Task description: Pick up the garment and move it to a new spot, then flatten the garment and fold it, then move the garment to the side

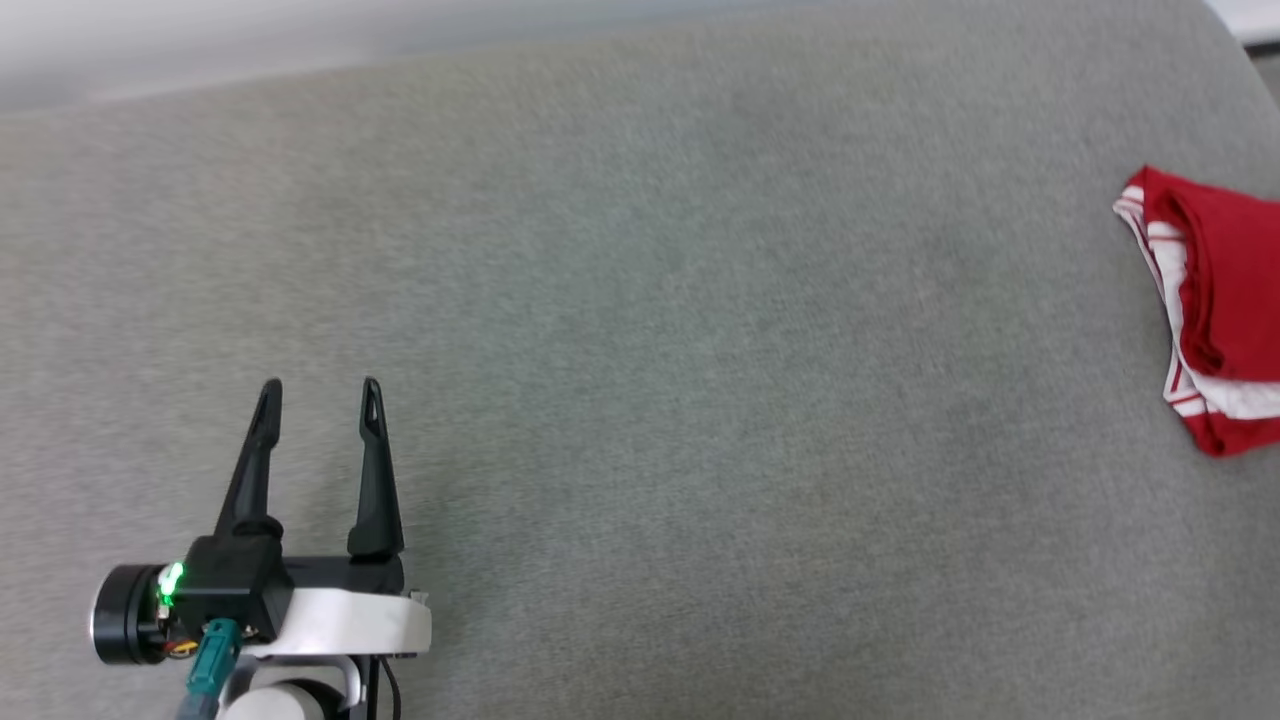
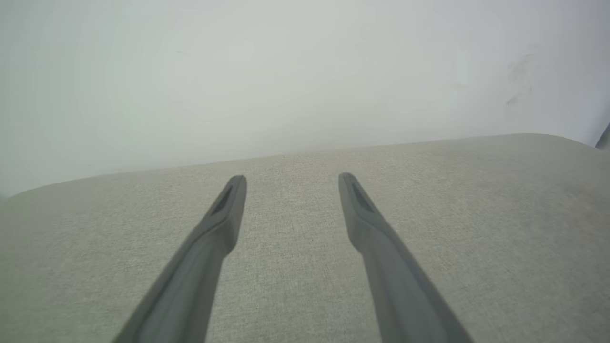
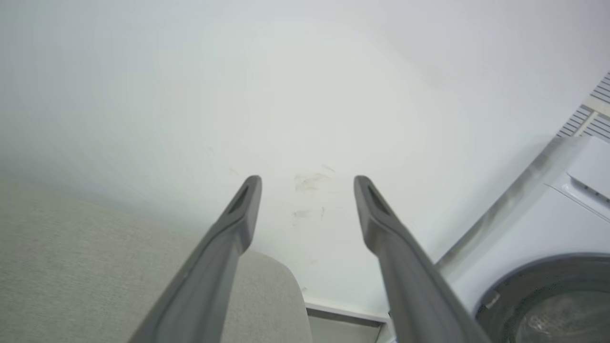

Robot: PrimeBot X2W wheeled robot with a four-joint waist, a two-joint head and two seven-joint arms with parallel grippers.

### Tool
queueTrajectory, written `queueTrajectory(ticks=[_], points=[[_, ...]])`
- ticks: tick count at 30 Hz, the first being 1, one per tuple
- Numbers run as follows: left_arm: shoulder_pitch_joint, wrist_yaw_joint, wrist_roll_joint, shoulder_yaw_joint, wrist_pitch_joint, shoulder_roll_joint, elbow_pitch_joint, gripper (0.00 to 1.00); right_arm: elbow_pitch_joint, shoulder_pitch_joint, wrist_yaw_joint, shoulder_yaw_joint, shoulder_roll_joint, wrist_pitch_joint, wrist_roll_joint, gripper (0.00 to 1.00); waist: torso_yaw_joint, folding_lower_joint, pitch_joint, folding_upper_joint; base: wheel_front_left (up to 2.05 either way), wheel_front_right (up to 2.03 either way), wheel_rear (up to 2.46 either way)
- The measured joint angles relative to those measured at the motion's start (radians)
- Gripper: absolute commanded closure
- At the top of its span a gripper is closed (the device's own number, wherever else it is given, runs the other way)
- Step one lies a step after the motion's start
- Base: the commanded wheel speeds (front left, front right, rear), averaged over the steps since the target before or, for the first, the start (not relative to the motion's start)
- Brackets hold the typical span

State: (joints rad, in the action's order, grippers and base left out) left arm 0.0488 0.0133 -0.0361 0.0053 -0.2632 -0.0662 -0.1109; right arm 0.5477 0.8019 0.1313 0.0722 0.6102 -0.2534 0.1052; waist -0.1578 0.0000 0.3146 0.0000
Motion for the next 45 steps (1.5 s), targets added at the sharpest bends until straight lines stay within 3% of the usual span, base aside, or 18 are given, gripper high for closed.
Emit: queueTrajectory(ticks=[6,12,22,32,41,42,45], points=[[-0.036,0.006,-0.012,0.0,0.0,0.008,0.018,0.0,-0.377,-0.19,0.0,-0.091,-0.174,-0.01,-0.026,0.0,0.05,0.0,-0.075,0.0,0.0,0.0,0.0],[-0.063,0.005,-0.015,-0.012,0.0,0.013,0.044,0.0,-0.544,-0.409,0.0,-0.077,-0.318,-0.01,-0.019,0.0,0.103,-0.0001,-0.133,0.0,0.0,0.0,0.0],[-0.103,0.005,-0.021,-0.031,0.0,0.015,0.084,0.0,-0.555,-0.685,0.0,-0.086,-0.456,-0.01,0.017,0.0,0.161,-0.0001,-0.221,0.0,0.0,0.0,0.0],[-0.16,-0.015,-0.032,-0.044,0.0,0.015,0.118,0.0,-0.555,-0.897,0.0,-0.134,-0.525,-0.01,0.035,0.0,0.179,-0.0002,-0.296,0.0,0.0,0.0,0.0],[-0.184,-0.023,-0.039,-0.039,0.0,0.015,0.128,0.0,-0.581,-0.965,0.0,-0.146,-0.551,-0.01,0.035,0.0,0.171,-0.0002,-0.322,0.0,0.0,0.0,0.0],[-0.184,-0.024,-0.039,-0.039,0.0,0.015,0.132,1.0,-0.579,-0.967,0.0,-0.144,-0.551,-0.01,0.035,1.0,0.171,-0.0002,-0.323,0.0,0.0,0.0,0.0],[-0.192,-0.023,-0.039,-0.04,0.001,0.016,0.16,1.0,-0.551,-0.971,0.0,-0.142,-0.552,-0.009,0.035,1.0,0.171,-0.0002,-0.323,0.0,0.0,0.0,0.0]])
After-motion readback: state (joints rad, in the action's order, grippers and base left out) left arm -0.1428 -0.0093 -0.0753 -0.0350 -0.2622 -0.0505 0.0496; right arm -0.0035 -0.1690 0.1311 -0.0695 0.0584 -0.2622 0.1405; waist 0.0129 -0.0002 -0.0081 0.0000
